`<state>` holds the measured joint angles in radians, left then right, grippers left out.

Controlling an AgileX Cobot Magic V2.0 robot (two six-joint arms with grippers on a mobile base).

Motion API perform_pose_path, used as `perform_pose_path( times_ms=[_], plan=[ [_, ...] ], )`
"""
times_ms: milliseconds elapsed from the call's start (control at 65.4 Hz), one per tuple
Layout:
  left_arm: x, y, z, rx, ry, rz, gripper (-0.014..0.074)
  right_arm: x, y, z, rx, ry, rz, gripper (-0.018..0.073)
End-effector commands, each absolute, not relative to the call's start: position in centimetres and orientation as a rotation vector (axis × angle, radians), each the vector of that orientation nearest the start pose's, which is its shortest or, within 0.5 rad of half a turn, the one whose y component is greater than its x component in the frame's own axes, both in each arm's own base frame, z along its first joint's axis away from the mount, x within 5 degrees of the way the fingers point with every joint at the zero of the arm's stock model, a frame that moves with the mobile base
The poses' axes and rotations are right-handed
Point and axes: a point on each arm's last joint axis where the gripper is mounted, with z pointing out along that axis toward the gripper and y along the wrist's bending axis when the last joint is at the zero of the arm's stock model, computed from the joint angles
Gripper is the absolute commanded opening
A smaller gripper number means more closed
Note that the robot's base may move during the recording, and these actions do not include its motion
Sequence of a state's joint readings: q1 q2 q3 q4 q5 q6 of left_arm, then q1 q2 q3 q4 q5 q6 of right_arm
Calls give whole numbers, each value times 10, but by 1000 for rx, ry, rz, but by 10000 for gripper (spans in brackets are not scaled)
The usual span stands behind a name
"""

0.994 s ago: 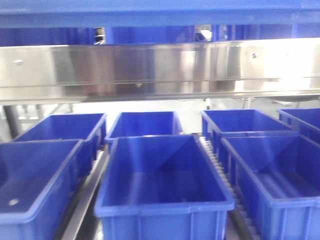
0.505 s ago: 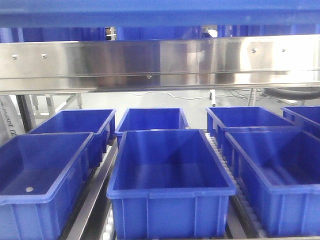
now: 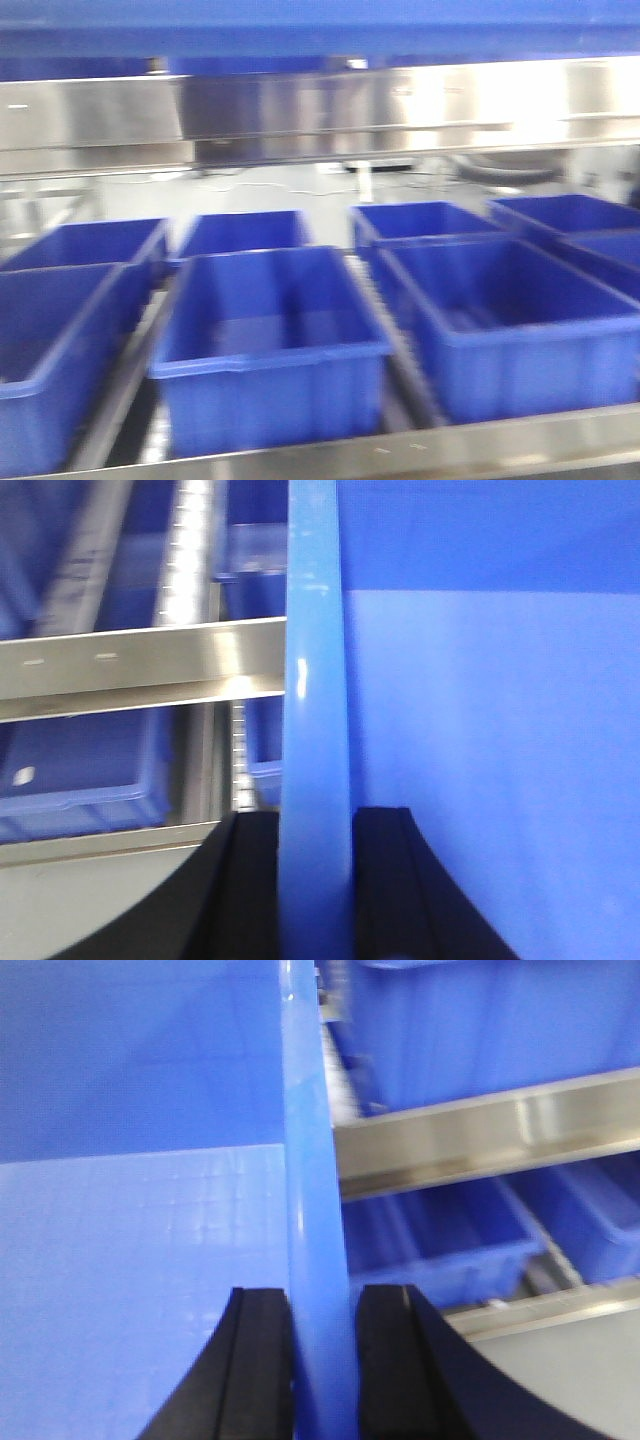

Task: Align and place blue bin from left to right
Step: 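Back away and turn from the rack holding the bin in both grippers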

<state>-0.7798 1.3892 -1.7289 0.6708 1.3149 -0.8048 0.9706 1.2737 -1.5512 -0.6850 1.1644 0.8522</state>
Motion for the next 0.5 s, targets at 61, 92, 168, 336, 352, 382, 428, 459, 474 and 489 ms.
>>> perform_pose_path(
  times_ms=[61, 92, 168, 336, 352, 382, 428, 459, 474, 489],
  plan=[
    [218, -149, 488, -40, 2121, -91, -111, 175, 187, 491, -257, 1874, 447, -166],
    [218, -149, 488, -40, 2121, -91, -111, 175, 187, 491, -257, 1874, 447, -166],
    [218, -149, 488, -40, 2121, -91, -111, 175, 187, 491, -257, 1874, 447, -166],
    [218, -149, 488, -40, 2121, -91, -111, 175, 187, 491, -257, 1874, 447, -166],
    [218, -149, 488, -40, 2121, -91, -111, 175, 187, 491, -257, 1874, 447, -166],
    [218, -149, 488, -40, 2121, -91, -111, 175, 187, 491, -257, 1874, 447, -166],
    [218, -149, 488, -40, 2121, -91, -111, 175, 187, 491, -257, 1874, 447, -166],
    [218, -149, 488, -40, 2121, -91, -111, 175, 187, 491, -257, 1874, 447, -166],
    [218, -149, 488, -40, 2121, -91, -111, 175, 187, 491, -257, 1874, 447, -166],
    [218, -149, 488, -40, 2121, -91, -111, 175, 187, 491, -257, 1874, 447, -166]
  ],
)
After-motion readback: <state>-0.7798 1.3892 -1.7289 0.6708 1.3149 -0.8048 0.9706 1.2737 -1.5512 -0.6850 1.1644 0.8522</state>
